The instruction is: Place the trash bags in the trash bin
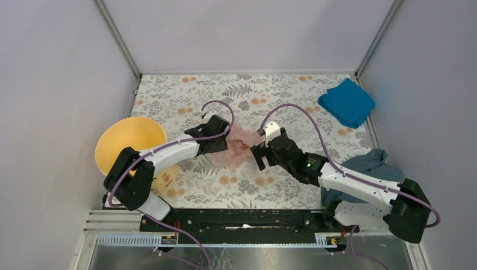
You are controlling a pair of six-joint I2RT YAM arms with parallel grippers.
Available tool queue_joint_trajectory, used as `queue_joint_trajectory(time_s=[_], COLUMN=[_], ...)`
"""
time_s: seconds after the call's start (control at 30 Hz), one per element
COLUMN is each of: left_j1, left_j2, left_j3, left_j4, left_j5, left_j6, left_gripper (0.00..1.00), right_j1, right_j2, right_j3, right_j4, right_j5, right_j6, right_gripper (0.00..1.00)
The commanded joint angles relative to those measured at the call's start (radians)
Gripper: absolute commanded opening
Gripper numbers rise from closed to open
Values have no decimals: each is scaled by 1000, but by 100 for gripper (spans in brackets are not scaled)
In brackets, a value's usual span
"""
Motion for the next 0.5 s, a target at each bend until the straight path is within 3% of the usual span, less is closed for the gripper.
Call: queue_joint_trajectory(time_s=[0.0, 0.3, 0.47], left_j1=[6, 6, 6], left_j2=[-49, -199, -242], left_j3=[-8, -60, -59], left_j4=[62, 83, 61], left_j5=[23, 82, 78], left_j6=[23, 26, 36], left_gripper=[39, 23, 10], right_j1=[46, 112, 123], right_j2=[3, 184, 247], right_j3=[22, 73, 43], right_j4=[-14, 23, 120], right_j5=[55, 271, 425], right_j6=[27, -50, -46], right_gripper=[99, 96, 83])
